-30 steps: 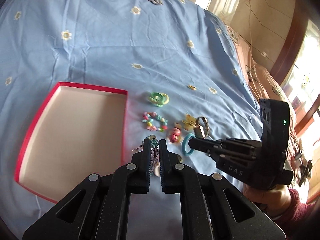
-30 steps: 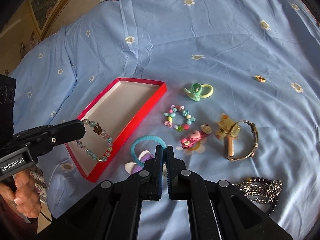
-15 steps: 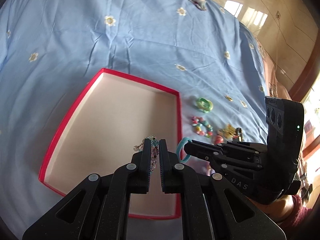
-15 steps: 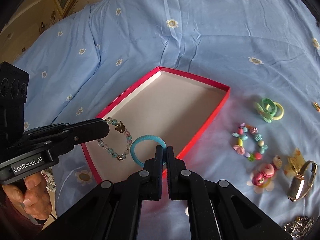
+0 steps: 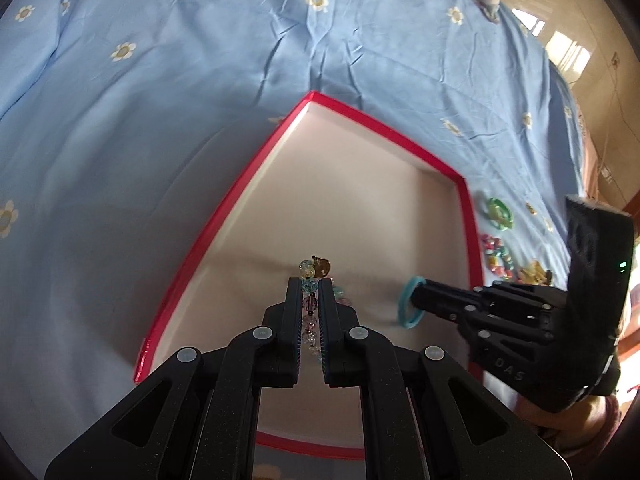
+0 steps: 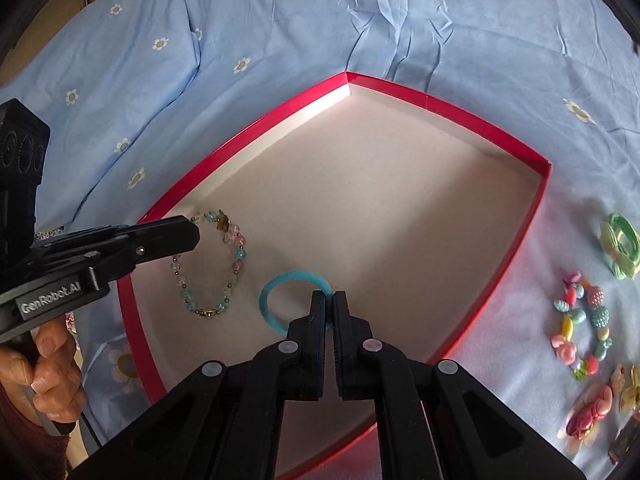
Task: Organize jewelry
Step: 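Open both tools to release the bracelet and hair tie in the box, then grasp the candy-bead bracelet with the left tool while the right tool grasps the gold watch, then carry the candy-bead bracelet and gold watch into the red box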
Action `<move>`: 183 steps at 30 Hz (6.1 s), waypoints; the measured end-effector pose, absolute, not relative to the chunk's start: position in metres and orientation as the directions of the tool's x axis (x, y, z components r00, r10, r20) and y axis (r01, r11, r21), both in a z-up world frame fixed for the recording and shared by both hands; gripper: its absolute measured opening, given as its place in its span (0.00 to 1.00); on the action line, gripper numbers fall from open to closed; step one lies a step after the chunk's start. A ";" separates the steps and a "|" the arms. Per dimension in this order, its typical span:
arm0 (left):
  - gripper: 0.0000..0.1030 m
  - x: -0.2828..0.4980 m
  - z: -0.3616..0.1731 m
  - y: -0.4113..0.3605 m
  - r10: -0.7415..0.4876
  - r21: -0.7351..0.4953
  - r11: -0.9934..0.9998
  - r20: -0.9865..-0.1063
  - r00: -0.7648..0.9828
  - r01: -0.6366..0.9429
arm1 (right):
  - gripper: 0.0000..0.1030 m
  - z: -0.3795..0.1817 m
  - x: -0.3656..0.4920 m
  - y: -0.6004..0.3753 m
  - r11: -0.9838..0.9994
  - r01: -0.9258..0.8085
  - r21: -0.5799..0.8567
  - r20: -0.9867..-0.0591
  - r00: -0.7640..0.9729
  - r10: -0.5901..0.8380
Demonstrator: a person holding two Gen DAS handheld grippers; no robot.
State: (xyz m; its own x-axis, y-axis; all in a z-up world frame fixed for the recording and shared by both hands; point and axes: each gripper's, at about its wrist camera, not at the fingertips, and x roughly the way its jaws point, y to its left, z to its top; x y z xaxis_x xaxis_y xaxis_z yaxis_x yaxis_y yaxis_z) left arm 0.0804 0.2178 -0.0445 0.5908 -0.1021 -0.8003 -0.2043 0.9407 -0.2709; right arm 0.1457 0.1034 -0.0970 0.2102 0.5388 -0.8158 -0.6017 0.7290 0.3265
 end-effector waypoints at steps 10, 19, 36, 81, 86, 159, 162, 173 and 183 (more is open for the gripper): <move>0.08 0.079 -0.056 0.225 -0.059 -0.237 0.938 -0.830 0.555 -0.254 | 0.08 -0.098 0.148 0.110 0.723 -0.615 0.314 -0.821 0.206 0.532; 0.32 0.070 -0.041 0.222 -0.031 -0.230 0.934 -0.815 0.578 -0.273 | 0.18 -0.090 0.144 0.103 0.723 -0.605 0.333 -0.807 0.214 0.551; 0.45 0.058 -0.016 0.153 -0.108 -0.255 0.953 -0.789 0.604 -0.163 | 0.32 -0.058 0.110 -0.006 0.797 -0.459 0.394 -0.747 0.345 0.568; 0.47 0.152 -0.029 0.025 -0.208 -0.209 0.976 -0.837 0.506 0.056 | 0.33 -0.087 0.119 -0.139 0.921 -0.238 0.309 -0.786 0.481 0.388; 0.47 0.174 -0.041 0.016 -0.201 -0.197 0.979 -0.852 0.483 0.059 | 0.32 -0.095 0.126 -0.140 0.918 -0.233 0.321 -0.792 0.464 0.396; 0.11 0.134 0.015 0.169 -0.188 -0.309 0.949 -0.711 0.678 -0.061 | 0.07 -0.053 0.177 0.048 0.739 -0.539 0.404 -0.719 0.312 0.621; 0.11 0.144 0.009 0.175 -0.189 -0.314 0.947 -0.714 0.675 -0.067 | 0.07 -0.061 0.186 0.057 0.740 -0.544 0.397 -0.733 0.298 0.612; 0.11 0.161 -0.031 0.201 -0.164 -0.314 0.939 -0.769 0.618 -0.142 | 0.07 -0.094 0.203 0.081 0.741 -0.560 0.371 -0.785 0.238 0.572; 0.11 0.164 -0.055 0.213 -0.103 -0.263 0.941 -0.820 0.563 -0.211 | 0.08 -0.101 0.202 0.093 0.730 -0.586 0.352 -0.793 0.228 0.565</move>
